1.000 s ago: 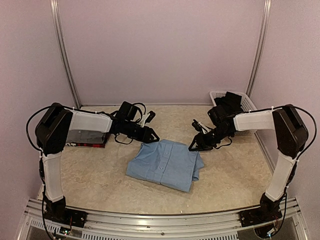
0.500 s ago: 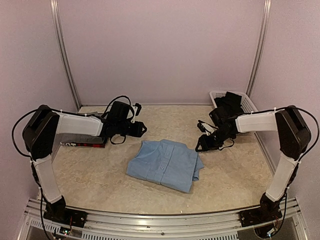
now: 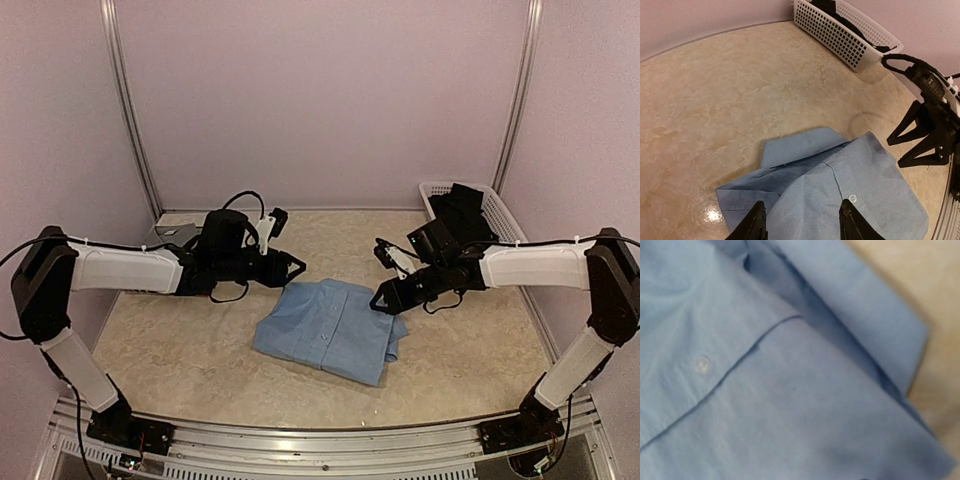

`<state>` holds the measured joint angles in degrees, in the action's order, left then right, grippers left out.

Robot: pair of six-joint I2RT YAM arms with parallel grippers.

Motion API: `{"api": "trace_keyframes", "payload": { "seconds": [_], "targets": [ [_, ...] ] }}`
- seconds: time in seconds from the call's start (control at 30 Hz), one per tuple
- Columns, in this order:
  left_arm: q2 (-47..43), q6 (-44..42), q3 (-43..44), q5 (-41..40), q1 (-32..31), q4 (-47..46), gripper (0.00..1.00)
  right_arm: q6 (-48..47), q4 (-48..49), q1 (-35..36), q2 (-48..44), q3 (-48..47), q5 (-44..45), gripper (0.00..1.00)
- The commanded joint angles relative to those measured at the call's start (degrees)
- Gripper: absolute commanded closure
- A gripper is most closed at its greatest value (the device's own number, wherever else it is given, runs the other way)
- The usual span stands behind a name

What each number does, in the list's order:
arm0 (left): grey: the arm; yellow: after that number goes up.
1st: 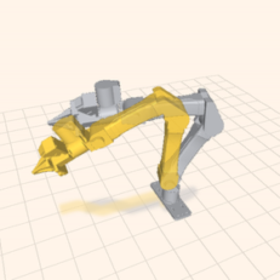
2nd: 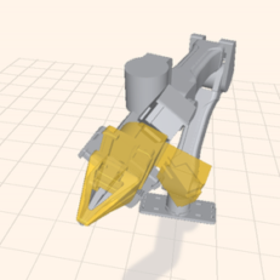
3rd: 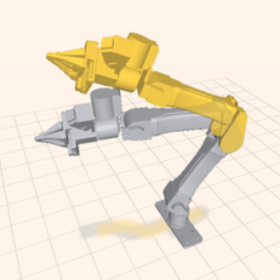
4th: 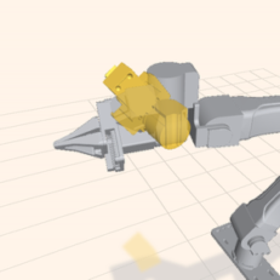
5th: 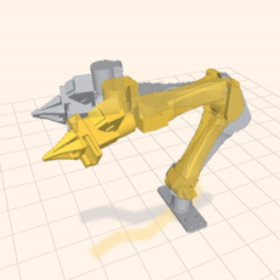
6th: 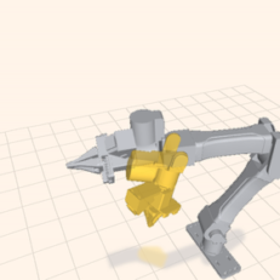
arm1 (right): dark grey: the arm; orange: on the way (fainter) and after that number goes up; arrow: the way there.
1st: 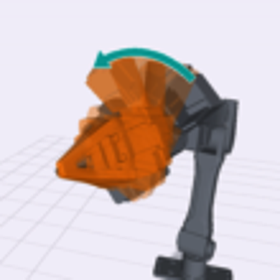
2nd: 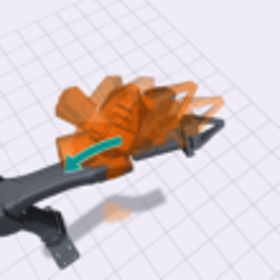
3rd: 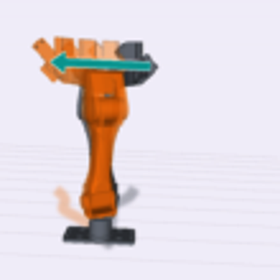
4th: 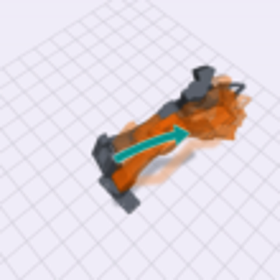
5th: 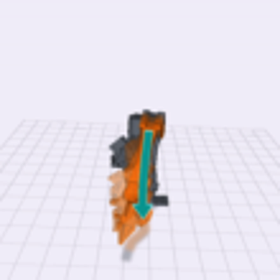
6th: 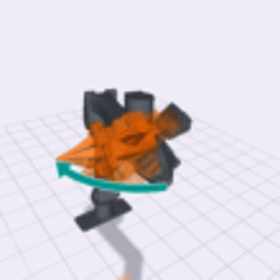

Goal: Fold and stack the long sleeve shirts
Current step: Smooth out the square-folded shirt at the center of the board.

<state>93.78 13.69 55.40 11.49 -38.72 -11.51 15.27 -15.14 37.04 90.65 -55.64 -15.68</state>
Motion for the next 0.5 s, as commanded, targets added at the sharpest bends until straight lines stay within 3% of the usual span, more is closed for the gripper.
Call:
{"api": "trace_keyframes", "payload": {
  "seconds": [0.0, 0.47],
  "targets": [
    [4.62, 0.95, -0.14, 7.43, -0.74, -4.22, 0.54, 1.41, 4.85, 0.65, 3.34, 1.47, -2.83, 0.55],
    [20.48, -1.82, 5.93, 1.96, 0.97, -4.4, 0.55, 0.66, 6.92, 0.58, 12.83, 2.58, 1.36, 0.55]
  ]
}}
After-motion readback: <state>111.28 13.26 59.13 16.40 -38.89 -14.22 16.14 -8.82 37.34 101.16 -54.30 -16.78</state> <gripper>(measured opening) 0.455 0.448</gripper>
